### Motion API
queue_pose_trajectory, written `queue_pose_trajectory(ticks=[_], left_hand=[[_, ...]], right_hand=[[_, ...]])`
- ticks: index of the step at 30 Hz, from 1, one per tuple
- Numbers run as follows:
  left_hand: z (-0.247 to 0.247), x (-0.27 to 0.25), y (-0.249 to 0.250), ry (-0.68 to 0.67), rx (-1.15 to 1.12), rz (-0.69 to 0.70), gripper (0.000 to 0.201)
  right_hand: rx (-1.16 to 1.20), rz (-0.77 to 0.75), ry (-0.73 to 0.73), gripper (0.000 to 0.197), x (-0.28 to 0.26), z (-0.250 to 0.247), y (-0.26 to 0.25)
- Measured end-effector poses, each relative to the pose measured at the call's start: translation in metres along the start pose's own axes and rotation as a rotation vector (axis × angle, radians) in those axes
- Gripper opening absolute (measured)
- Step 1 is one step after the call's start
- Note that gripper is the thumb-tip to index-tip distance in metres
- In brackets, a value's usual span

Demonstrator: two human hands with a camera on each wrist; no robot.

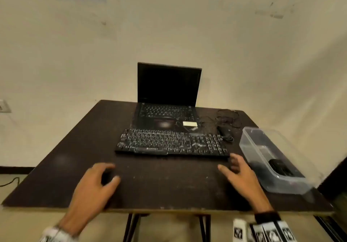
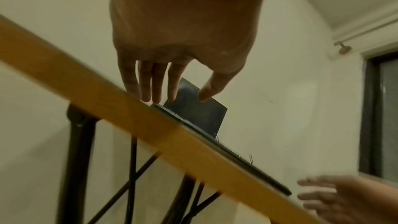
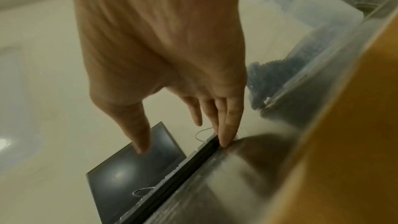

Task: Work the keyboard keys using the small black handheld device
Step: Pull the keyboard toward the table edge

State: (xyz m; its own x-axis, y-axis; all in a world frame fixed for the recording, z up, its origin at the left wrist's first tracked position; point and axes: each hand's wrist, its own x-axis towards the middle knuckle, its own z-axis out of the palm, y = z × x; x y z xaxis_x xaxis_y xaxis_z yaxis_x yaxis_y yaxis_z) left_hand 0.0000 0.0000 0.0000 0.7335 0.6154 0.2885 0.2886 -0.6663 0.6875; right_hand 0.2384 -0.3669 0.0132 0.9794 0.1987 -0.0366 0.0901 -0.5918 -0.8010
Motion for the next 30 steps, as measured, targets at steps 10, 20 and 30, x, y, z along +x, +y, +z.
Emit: queue_pose_trajectory(ticks=[10, 20, 30], left_hand=[[0.023, 0.095, 0.001, -0.345, -0.323, -0.352, 0.085], [0.013, -0.029, -0.011, -0.137, -0.004, -0.071, 0.111], [-0.002, -0.124, -0.043, -0.064, 0.043, 0.095, 0.113]], right_hand=[[0.175, 0.111, -0.108, 0.107, 0.042, 0.003, -0.028], [0.071, 0.006, 0.172, 0.09, -0.062, 0.017, 0.024], [0.079, -0.141, 0.306, 0.069, -0.139, 0.025, 0.05]])
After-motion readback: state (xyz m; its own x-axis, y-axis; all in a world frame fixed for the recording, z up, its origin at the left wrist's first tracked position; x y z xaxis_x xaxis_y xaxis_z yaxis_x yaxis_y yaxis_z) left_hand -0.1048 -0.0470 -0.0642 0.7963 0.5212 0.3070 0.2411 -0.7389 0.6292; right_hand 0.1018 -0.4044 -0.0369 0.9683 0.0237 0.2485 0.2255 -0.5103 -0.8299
